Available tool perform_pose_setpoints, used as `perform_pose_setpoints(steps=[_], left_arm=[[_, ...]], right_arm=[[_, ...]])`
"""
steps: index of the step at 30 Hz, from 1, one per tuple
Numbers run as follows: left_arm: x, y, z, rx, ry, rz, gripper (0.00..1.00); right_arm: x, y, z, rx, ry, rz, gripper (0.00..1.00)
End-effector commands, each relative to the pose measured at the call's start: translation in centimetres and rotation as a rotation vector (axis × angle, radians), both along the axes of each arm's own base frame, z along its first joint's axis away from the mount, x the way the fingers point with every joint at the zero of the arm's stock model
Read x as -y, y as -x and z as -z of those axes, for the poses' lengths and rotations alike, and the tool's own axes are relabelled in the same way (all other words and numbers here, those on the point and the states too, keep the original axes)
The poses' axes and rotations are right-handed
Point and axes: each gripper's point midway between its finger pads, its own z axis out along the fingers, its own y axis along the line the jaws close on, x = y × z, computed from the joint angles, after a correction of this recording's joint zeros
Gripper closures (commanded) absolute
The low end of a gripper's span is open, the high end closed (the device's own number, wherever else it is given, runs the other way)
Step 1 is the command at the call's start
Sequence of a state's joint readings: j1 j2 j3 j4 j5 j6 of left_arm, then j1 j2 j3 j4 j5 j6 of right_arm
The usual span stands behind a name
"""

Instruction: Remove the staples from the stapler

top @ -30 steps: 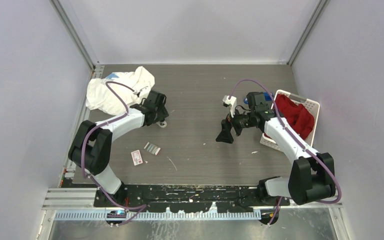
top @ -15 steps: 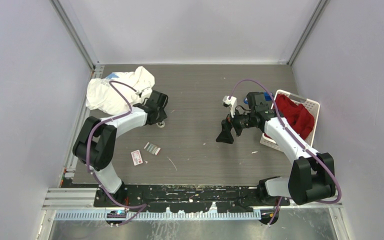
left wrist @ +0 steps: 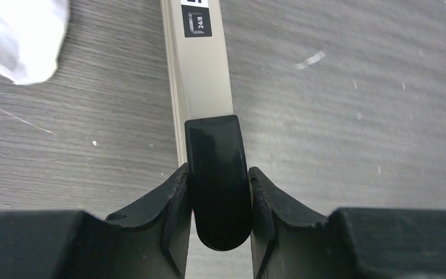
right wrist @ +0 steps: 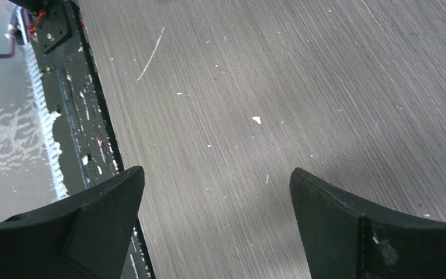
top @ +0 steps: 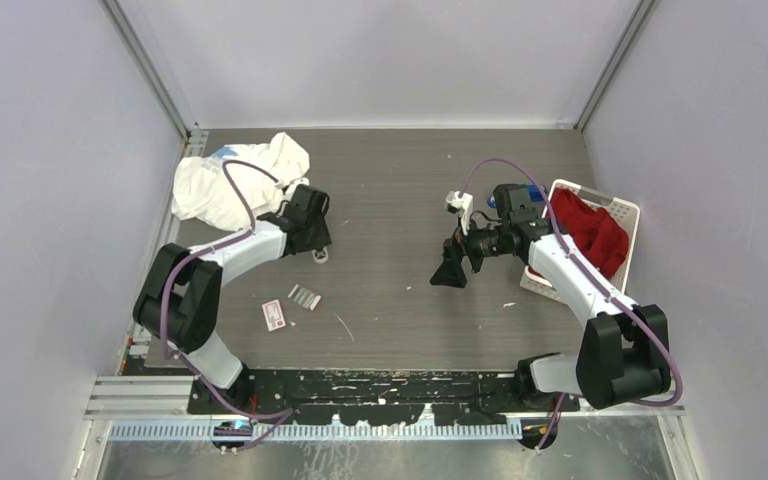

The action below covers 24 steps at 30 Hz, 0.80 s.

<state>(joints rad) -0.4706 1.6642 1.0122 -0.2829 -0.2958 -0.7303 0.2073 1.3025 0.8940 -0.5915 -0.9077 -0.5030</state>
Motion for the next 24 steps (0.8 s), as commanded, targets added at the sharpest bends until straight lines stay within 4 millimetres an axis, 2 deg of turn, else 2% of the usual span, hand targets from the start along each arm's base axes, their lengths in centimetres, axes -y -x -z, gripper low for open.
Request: perform_pose_setpoints(steps=[1,7,13,18,24], left_arm=[[3.1,0.4,-3.9,0.104,0.087,0.260,1.00],[8.7,3.8,-4.7,0.128,0.180,0.606,1.00],[12.5,6.5,-4.3,0.113,0.216,0.785,1.00],[15.0,8.6,-3.9,0.092,0.235,0.904,1.00],[16.7,9.9,-2.1,0.050,0.142,0.944,1.00]], right_arm=[[-1.1,-0.2,-1.9,0.004,-0.087,-0.034,0.00],[-1.6,0.0,-2.2,-0.024,-0.123,-0.044,0.00],[-1.6,-0.1,-2.4,-0.016,-0.129,-0.038,0.00],[-1.5,-0.3,-2.2,-0.021,-0.123,-0.021,0.00],[-1.5,-0.6,-2.1,-0.024,-0.117,-0.002,0.00]])
